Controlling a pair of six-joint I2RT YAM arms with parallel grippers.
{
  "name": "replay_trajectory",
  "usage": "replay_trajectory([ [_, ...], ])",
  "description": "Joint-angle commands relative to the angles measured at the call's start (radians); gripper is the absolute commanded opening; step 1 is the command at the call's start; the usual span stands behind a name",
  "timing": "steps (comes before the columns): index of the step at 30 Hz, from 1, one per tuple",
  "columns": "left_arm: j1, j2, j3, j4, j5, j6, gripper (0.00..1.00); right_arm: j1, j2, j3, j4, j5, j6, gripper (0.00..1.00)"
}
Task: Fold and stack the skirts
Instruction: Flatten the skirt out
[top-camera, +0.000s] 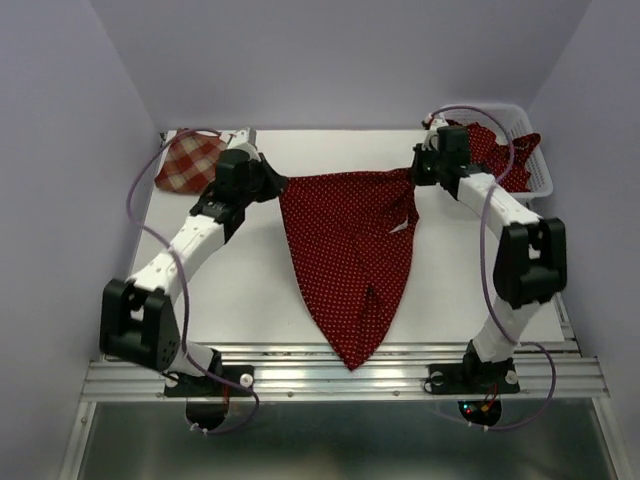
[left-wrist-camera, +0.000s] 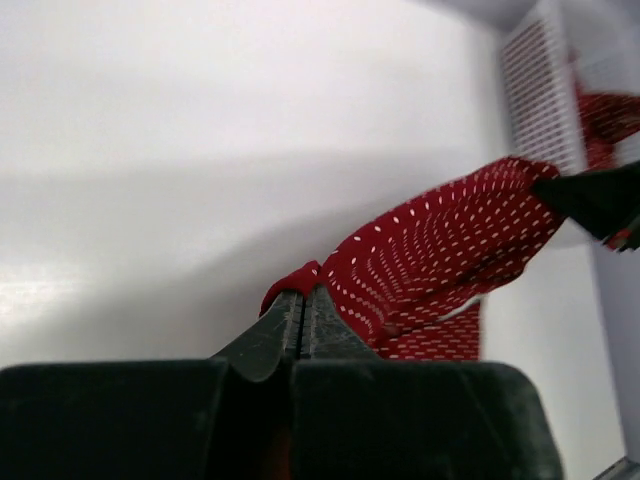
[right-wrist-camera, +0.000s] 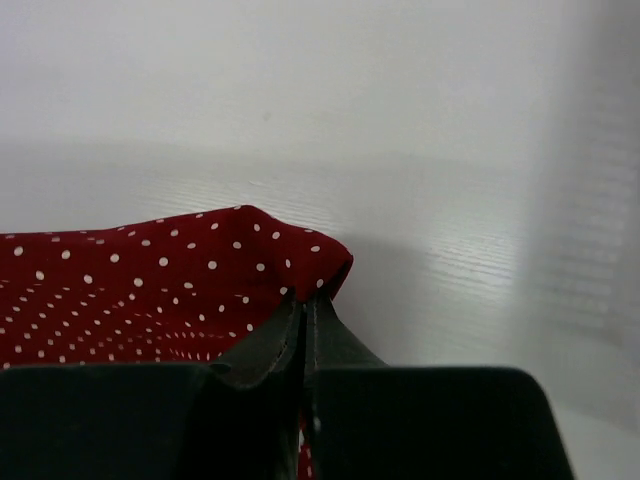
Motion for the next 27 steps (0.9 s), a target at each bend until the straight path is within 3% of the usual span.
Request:
replay_trajectory([
  [1, -0.011, -0.312, 0.037, 0.088, -0.013, 0.016, 0.0, -0.006, -0.348, -0.103, 0.233, 0.056, 0.057, 0.01],
  [7, -0.04, -0.615, 0.086, 0.079, -0.01, 0.025, 0.0, -0.006, -0.801, -0.227, 0.278, 0.026, 0.104, 0.01],
  [11, -0.044, -0.729, 0.197, 0.039, 0.011, 0.038, 0.0, -0.006, -0.966, -0.169, 0.211, -0.064, 0.118, 0.01],
  [19, -0.044, -0.798, 0.375, 0.017, 0.136, 0.038, 0.0, -0.006, -1.111, -0.035, 0.085, -0.16, 0.113, 0.01],
  [27, -0.043, -0.732, 0.317, -0.001, -0.048, 0.043, 0.0, -0.006, -1.059, -0.075, 0.051, -0.096, 0.162, 0.01],
])
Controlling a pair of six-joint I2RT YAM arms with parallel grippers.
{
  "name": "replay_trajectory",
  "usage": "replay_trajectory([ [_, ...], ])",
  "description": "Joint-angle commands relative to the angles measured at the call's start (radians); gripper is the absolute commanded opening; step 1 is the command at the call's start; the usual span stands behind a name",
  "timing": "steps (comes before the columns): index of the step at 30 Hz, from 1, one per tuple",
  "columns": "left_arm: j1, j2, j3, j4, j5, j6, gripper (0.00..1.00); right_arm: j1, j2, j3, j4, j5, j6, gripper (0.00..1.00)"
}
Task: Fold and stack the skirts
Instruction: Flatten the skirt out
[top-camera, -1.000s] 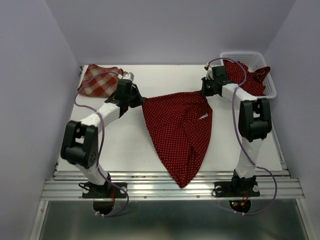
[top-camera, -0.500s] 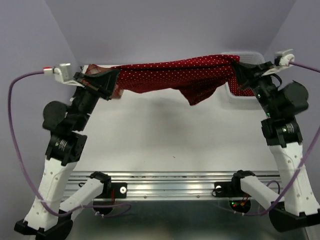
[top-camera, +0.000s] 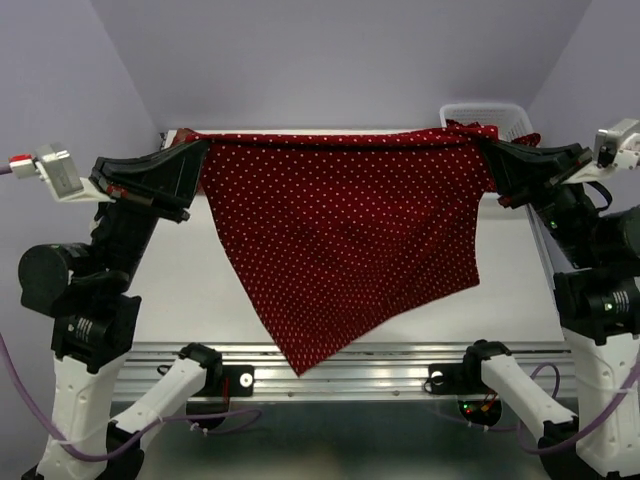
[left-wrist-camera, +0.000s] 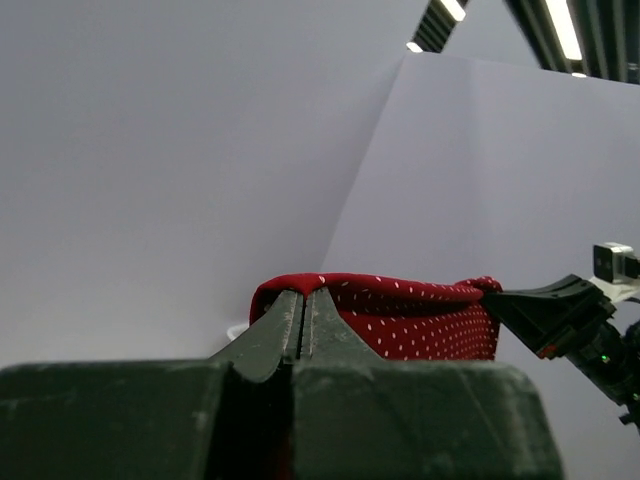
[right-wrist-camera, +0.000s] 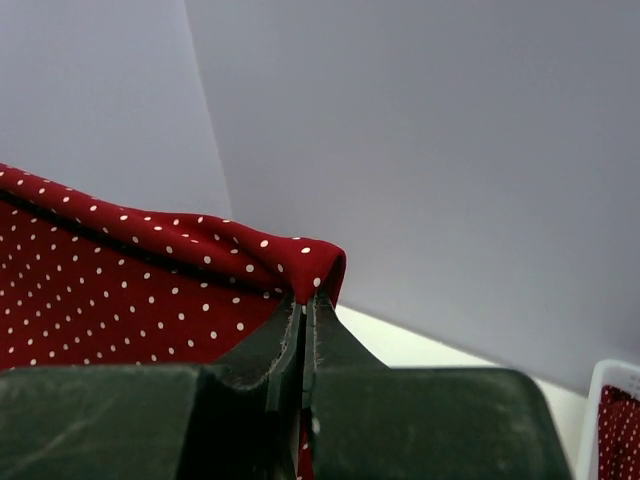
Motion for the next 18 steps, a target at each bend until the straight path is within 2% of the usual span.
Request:
replay_trajectory([
  [1, 0.005, 0.102, -0.046, 0.021, -0.197, 0.027, 0.0, -0.007, 0.113, -0.045, -0.05, 0.105, 0.037, 0.01],
  [5, 0.008, 0.26, -0.146, 0.006, -0.375, 0.023, 0.0, -0.007, 0.236, -0.156, -0.033, 0.148, 0.054, 0.03],
  [7, 0.023, 0.373, -0.183, 0.029, -0.389, 0.02, 0.0, -0.007, 0.294, -0.222, 0.026, 0.151, 0.07, 0.04],
  [9, 0.048, 0.456, -0.22, 0.074, -0.379, 0.02, 0.29, -0.007, 0.399, -0.312, 0.106, 0.14, 0.081, 0.07],
  [10, 0.057, 0.543, -0.23, 0.101, -0.363, 0.03, 0.75, -0.007, 0.441, -0.326, 0.125, 0.145, 0.086, 0.14],
  [11, 0.068, 0.591, -0.224, 0.115, -0.363, 0.028, 0.91, -0.007, 0.541, -0.331, 0.144, 0.158, 0.081, 0.19],
  [12, 0.095, 0.645, -0.2, 0.096, -0.351, 0.021, 0.99, -0.007, 0.598, -0.301, 0.143, 0.177, 0.067, 0.27],
  [13, 0.107, 0.753, -0.16, 0.06, -0.34, 0.02, 0.99, -0.007, 0.656, -0.259, 0.12, 0.198, 0.054, 0.38],
  [14, 0.117, 0.806, -0.107, 0.014, -0.333, 0.017, 0.99, -0.007, 0.72, -0.201, 0.081, 0.224, 0.038, 0.67],
  [15, 0.121, 0.856, 0.012, -0.032, -0.327, 0.023, 0.99, -0.007, 0.779, -0.132, -0.067, 0.282, 0.031, 0.75],
  [16, 0.123, 0.922, 0.067, -0.109, -0.323, 0.029, 0.99, -0.007, 0.874, 0.01, -0.151, 0.286, 0.003, 1.0],
  [17, 0.123, 0.937, 0.113, -0.118, -0.31, 0.04, 0.99, -0.007, 0.899, 0.048, -0.232, 0.292, -0.003, 1.0],
  [18, 0.121, 0.941, 0.115, -0.115, -0.296, 0.038, 0.99, -0.007, 0.904, 0.057, -0.231, 0.289, 0.001, 1.0],
])
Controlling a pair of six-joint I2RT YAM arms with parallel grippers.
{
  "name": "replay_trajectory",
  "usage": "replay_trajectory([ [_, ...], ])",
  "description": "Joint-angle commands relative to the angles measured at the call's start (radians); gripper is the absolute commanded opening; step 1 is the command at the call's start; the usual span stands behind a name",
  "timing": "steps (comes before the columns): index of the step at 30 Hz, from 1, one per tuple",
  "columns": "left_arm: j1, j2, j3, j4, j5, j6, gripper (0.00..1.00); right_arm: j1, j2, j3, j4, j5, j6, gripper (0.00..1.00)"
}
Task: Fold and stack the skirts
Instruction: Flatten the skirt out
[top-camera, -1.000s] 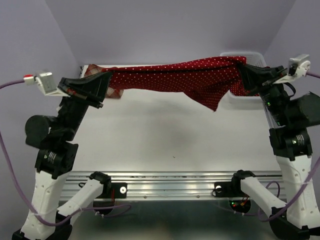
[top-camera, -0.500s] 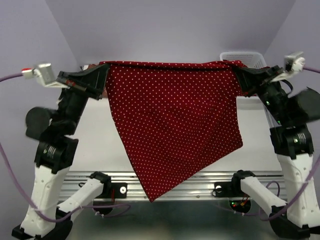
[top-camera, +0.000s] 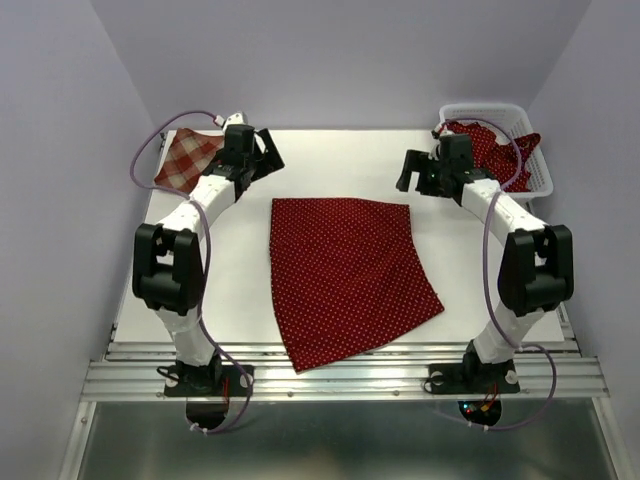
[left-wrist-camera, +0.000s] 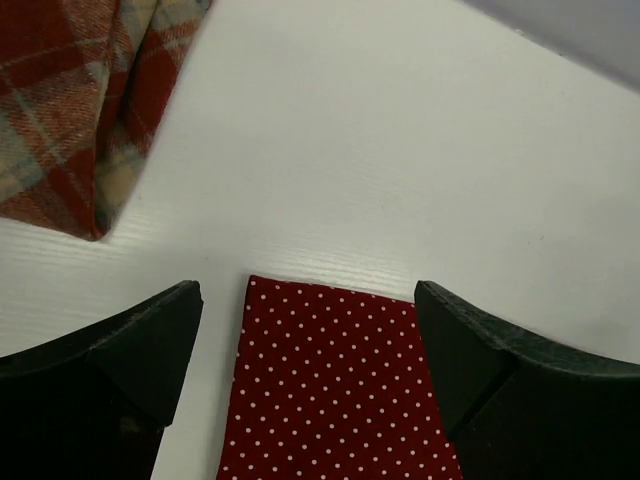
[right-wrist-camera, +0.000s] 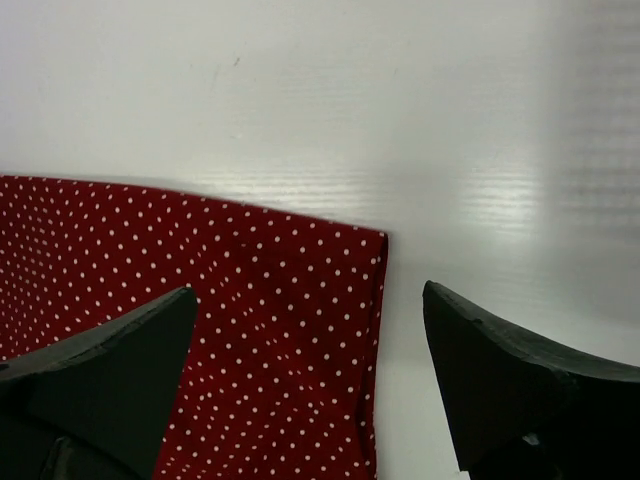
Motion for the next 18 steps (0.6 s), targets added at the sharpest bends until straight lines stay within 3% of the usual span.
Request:
replay_trajectory([
  [1, 0.008, -0.042, 0.176, -0.001, 0.022, 0.025, 0.99, -0.006, -0.025, 0.187, -0.098, 0.059, -0.033, 1.0],
  [5, -0.01, -0.132, 0.079, 0.026, 0.036, -0.002, 0.99, -0.006, -0.177, 0.009, -0.029, 0.016, 0.019, 1.0],
  [11, -0.096, -0.314, -0.225, 0.029, -0.011, -0.075, 0.99, 0.028, -0.362, -0.215, 0.007, -0.113, 0.107, 1.0],
  [18, -0.223, -0.381, -0.439, 0.069, -0.016, -0.14, 0.99, 0.137, -0.372, -0.341, -0.001, -0.067, 0.125, 1.0],
])
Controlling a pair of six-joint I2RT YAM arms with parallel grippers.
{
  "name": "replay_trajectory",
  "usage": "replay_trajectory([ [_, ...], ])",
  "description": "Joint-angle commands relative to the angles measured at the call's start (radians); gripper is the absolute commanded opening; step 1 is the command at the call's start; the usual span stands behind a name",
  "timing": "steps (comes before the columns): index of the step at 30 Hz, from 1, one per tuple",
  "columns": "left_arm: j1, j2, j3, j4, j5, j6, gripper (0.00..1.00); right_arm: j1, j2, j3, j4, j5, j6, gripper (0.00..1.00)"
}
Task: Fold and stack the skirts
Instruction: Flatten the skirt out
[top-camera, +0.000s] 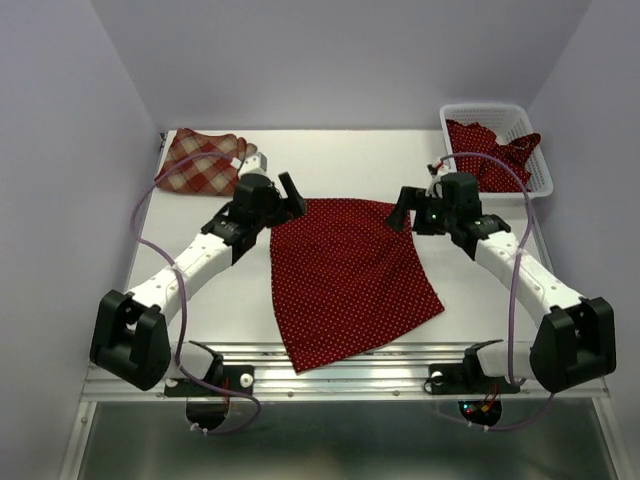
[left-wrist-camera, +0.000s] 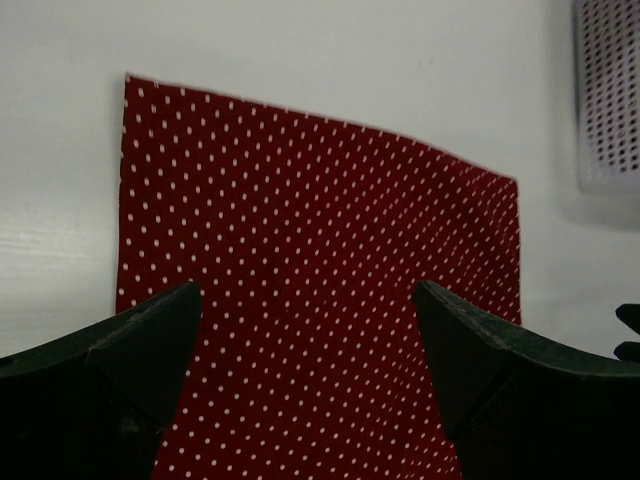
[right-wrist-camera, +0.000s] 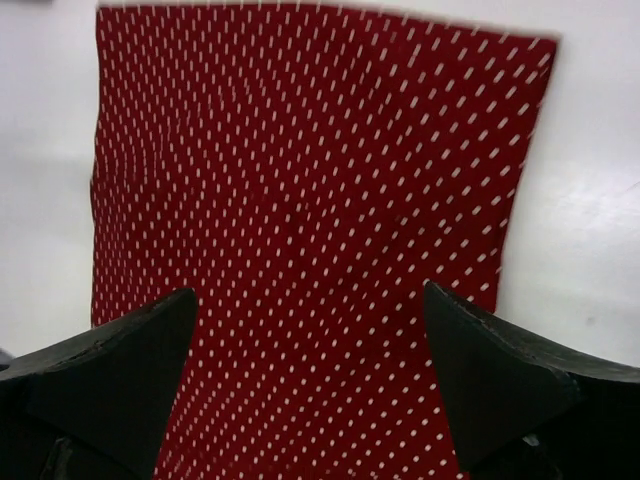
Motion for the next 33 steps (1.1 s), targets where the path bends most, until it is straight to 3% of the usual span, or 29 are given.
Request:
replay_trajectory([
  [1, -0.045, 0.025, -0.083, 0.027, -0.012, -0.039, 0.99, 0.051, 0.033, -0.061, 0.016, 0.007, 0.034, 1.0],
  [7, -0.04, 0.213, -0.031, 0.025, -0.052, -0.03, 0.99, 0.051, 0.204, -0.032, 0.096, 0.02, 0.022, 1.0],
  [20, 0.078, 0.611, 0.219, 0.019, 0.073, 0.064, 0.99, 0.051, 0.559, 0.146, 0.16, 0.114, 0.037, 1.0],
  [29, 0.162, 0.888, 0.573, -0.102, 0.163, 0.154, 0.99, 0.051, 0.732, 0.332, 0.162, 0.172, 0.124, 1.0],
  [33, 0.187, 0.996, 0.823, -0.181, 0.174, 0.194, 0.99, 0.051, 0.775, 0.419, 0.16, 0.191, 0.14, 1.0],
])
